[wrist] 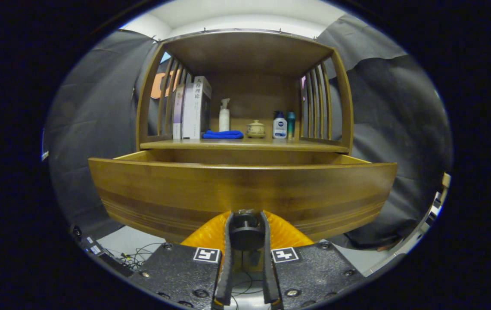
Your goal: Pull open the drawer, take out the items inside it, and place them on the countertop above the cabinet.
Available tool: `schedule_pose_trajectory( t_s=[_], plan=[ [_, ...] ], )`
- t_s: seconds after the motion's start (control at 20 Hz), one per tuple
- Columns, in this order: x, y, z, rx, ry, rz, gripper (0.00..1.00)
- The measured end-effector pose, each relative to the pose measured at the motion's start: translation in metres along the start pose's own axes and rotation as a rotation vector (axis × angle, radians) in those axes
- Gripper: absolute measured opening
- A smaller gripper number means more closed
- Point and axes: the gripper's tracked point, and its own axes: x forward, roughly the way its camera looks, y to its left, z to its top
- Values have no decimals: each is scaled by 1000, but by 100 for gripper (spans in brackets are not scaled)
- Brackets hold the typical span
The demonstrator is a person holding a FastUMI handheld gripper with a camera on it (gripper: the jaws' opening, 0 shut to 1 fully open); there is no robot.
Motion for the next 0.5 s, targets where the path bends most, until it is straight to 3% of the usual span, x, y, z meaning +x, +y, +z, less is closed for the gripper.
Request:
schedule_pose_trajectory(
  t_s=[0.5],
  plan=[
    [-25, -2, -14, 2, 8, 4, 30]
  ],
)
